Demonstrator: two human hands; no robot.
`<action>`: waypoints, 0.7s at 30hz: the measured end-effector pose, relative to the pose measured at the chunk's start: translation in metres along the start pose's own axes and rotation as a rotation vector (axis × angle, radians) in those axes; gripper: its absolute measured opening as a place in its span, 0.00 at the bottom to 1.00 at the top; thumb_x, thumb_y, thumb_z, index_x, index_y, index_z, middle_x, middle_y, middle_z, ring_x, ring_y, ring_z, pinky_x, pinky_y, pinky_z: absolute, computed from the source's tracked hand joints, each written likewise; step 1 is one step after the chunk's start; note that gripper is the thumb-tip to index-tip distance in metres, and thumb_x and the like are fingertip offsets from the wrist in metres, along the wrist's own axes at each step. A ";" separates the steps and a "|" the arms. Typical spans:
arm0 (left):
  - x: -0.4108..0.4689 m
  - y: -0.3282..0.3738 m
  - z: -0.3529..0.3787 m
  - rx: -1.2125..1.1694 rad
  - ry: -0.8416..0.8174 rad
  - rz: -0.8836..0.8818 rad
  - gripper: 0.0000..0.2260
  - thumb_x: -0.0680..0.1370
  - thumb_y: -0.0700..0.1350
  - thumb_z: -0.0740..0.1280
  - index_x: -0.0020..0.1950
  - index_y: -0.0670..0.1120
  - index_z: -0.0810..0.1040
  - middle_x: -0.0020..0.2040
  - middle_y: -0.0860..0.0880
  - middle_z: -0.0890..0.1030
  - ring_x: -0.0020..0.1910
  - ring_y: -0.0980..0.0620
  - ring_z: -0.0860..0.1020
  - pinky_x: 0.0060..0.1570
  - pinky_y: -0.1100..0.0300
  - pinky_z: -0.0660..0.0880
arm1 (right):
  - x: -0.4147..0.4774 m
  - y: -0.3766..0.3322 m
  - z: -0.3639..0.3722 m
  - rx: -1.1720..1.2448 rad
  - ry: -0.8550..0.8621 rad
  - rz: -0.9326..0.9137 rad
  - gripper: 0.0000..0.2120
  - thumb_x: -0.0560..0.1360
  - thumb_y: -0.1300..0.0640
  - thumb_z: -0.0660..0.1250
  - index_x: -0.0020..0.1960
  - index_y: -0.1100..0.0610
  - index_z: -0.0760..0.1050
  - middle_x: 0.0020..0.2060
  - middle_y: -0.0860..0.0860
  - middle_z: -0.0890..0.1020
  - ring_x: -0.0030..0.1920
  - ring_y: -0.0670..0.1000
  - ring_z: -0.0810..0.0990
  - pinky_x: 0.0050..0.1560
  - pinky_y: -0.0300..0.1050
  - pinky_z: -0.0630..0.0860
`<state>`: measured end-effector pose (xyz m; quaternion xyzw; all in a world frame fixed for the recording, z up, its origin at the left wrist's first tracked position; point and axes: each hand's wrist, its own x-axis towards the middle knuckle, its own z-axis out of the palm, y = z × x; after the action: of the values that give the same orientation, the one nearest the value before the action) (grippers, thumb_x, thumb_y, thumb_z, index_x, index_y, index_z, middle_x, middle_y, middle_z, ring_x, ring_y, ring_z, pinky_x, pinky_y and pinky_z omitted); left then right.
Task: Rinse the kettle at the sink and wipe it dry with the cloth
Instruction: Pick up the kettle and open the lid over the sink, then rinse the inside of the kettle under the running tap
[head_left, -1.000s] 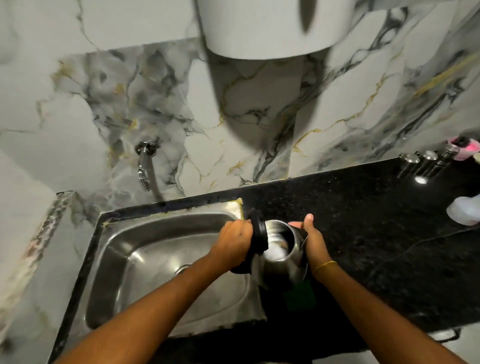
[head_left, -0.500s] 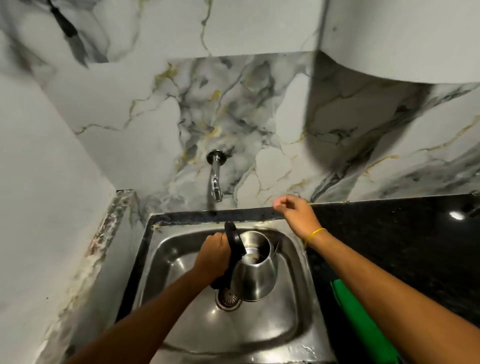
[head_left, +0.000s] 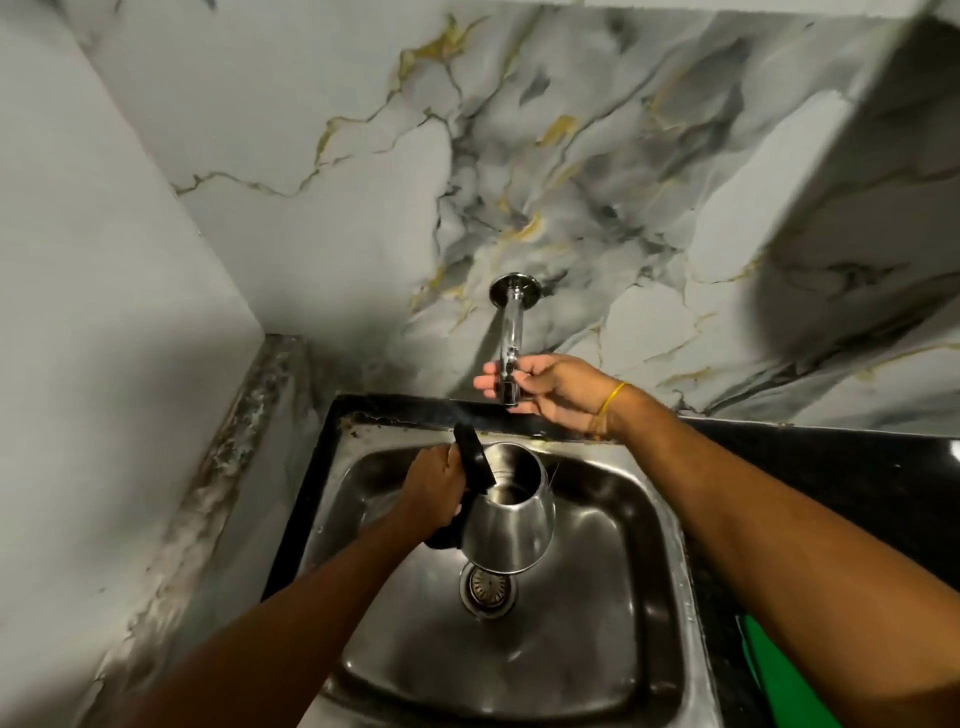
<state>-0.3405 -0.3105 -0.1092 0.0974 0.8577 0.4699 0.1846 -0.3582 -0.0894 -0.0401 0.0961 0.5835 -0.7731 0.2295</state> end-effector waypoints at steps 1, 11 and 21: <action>0.006 -0.003 0.000 -0.020 0.008 0.006 0.17 0.77 0.53 0.54 0.29 0.50 0.66 0.25 0.52 0.70 0.26 0.53 0.68 0.32 0.53 0.68 | 0.002 0.001 -0.012 0.047 -0.118 0.004 0.23 0.82 0.73 0.51 0.75 0.66 0.67 0.73 0.64 0.74 0.73 0.60 0.74 0.71 0.51 0.73; 0.045 -0.026 0.001 -0.072 0.024 0.040 0.24 0.77 0.57 0.52 0.30 0.42 0.70 0.28 0.47 0.71 0.28 0.56 0.69 0.32 0.56 0.66 | 0.041 0.012 -0.053 -0.037 -0.312 -0.009 0.22 0.69 0.65 0.75 0.62 0.54 0.85 0.57 0.53 0.87 0.60 0.50 0.83 0.50 0.36 0.80; 0.054 -0.027 0.002 -0.015 0.045 0.148 0.26 0.82 0.57 0.51 0.36 0.39 0.74 0.34 0.35 0.78 0.32 0.47 0.74 0.36 0.45 0.75 | 0.033 0.013 -0.033 -0.305 0.005 -0.149 0.23 0.60 0.60 0.83 0.52 0.64 0.83 0.38 0.51 0.84 0.41 0.49 0.82 0.45 0.39 0.83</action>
<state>-0.3891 -0.3055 -0.1452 0.1486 0.8485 0.4907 0.1309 -0.3853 -0.0690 -0.0752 0.0186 0.7001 -0.6901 0.1822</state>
